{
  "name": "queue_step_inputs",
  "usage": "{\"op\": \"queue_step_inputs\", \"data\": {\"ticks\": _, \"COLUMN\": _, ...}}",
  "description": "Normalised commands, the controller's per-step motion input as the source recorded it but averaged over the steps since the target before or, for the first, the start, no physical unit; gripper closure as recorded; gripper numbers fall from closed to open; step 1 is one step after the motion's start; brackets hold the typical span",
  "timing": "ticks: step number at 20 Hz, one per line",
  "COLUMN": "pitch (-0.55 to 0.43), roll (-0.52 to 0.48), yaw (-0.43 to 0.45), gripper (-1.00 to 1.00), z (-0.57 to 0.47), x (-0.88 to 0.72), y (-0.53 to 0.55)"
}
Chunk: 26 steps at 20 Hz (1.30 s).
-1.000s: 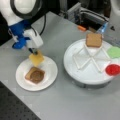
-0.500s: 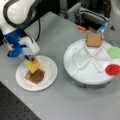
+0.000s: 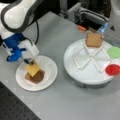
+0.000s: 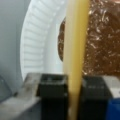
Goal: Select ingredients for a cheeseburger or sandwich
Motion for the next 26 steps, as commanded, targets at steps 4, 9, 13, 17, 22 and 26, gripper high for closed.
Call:
{"op": "queue_step_inputs", "data": {"ticks": 4, "pitch": 0.03, "roll": 0.311, "yaw": 0.19, "gripper": 1.0, "z": -0.02, "x": 0.4, "y": -0.19}}
{"op": "queue_step_inputs", "data": {"ticks": 9, "pitch": 0.027, "roll": 0.309, "yaw": 0.21, "gripper": 1.0, "z": -0.03, "x": 0.4, "y": -0.23}}
{"op": "queue_step_inputs", "data": {"ticks": 13, "pitch": 0.005, "roll": 0.31, "yaw": 0.227, "gripper": 1.0, "z": -0.03, "x": 0.36, "y": -0.26}}
{"op": "queue_step_inputs", "data": {"ticks": 17, "pitch": -0.005, "roll": 0.306, "yaw": 0.217, "gripper": 1.0, "z": -0.06, "x": 0.36, "y": -0.25}}
{"op": "queue_step_inputs", "data": {"ticks": 22, "pitch": 0.001, "roll": 0.306, "yaw": 0.194, "gripper": 1.0, "z": -0.04, "x": 0.36, "y": -0.26}}
{"op": "queue_step_inputs", "data": {"ticks": 26, "pitch": -0.002, "roll": 0.301, "yaw": 0.17, "gripper": 1.0, "z": 0.0, "x": 0.36, "y": -0.24}}
